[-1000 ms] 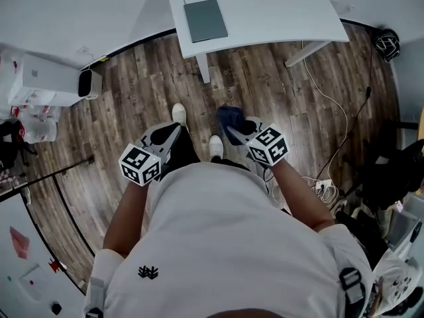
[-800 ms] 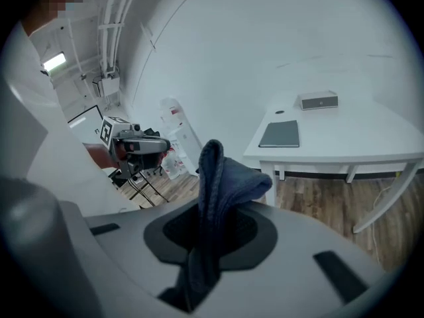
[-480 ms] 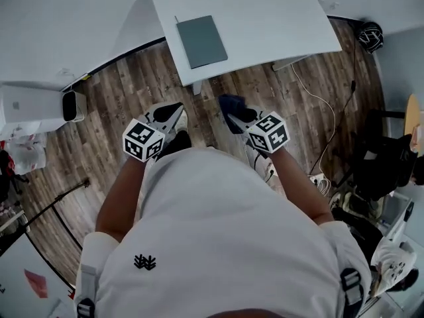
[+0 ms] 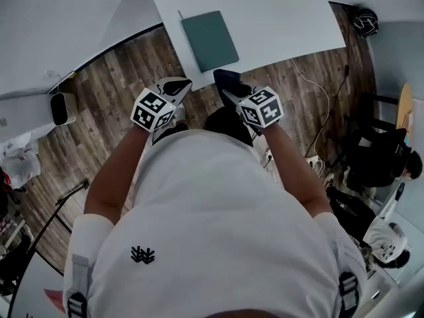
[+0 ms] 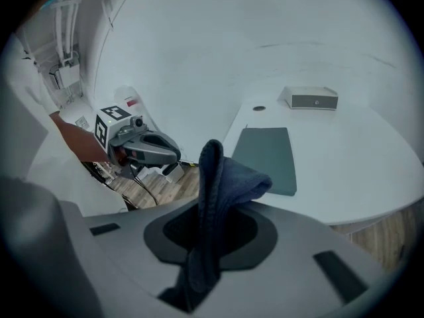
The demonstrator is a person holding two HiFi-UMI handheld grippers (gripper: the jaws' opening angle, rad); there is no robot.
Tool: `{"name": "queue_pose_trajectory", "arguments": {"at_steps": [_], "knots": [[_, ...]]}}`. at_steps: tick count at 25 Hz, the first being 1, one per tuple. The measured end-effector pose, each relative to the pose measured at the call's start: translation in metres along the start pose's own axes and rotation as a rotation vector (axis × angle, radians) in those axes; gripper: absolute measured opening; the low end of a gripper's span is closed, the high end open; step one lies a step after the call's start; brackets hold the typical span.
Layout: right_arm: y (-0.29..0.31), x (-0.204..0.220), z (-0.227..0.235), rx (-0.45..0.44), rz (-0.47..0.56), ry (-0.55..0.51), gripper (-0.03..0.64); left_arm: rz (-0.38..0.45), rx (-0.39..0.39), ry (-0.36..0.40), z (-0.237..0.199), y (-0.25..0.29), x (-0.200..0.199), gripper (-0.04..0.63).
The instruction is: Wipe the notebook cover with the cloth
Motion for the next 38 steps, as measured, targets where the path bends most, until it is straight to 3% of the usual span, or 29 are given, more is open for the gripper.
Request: {"name": "queue_pose_trajectory", "arguments": {"at_steps": [11, 23, 27, 38], "knots": [[0.044, -0.032, 0.033, -0.051, -0.056, -0.009, 0.057, -0.11, 0.013, 0.017, -0.027, 0.058, 0.014, 0.005], [0.09, -0.037, 0.033, -0.174, -0.158, -0.042, 0.056, -0.249, 0.012, 0.122, -0.026, 0.086, 0.032, 0.005], [0.09, -0.031, 0.044, -0.177, -0.169, 0.001, 0.057, -0.252, 0.036, 0.089, -0.027, 0.086, 0.034, 0.006], [0.064, -0.017, 0.099, -0.085, -0.193, 0.047, 0.057, -0.206, 0.051, 0.012, -0.029, 0.083, 0.035, 0.006]]}}
Point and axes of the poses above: the fingertips, and each gripper's own axes: y forward along the fingers, z to its right, x out of its underside, the point moved 3 cm from there along -y, backward along the fingers, and after that the axes turned 9 degrees about -y, right-handed, at the moved point
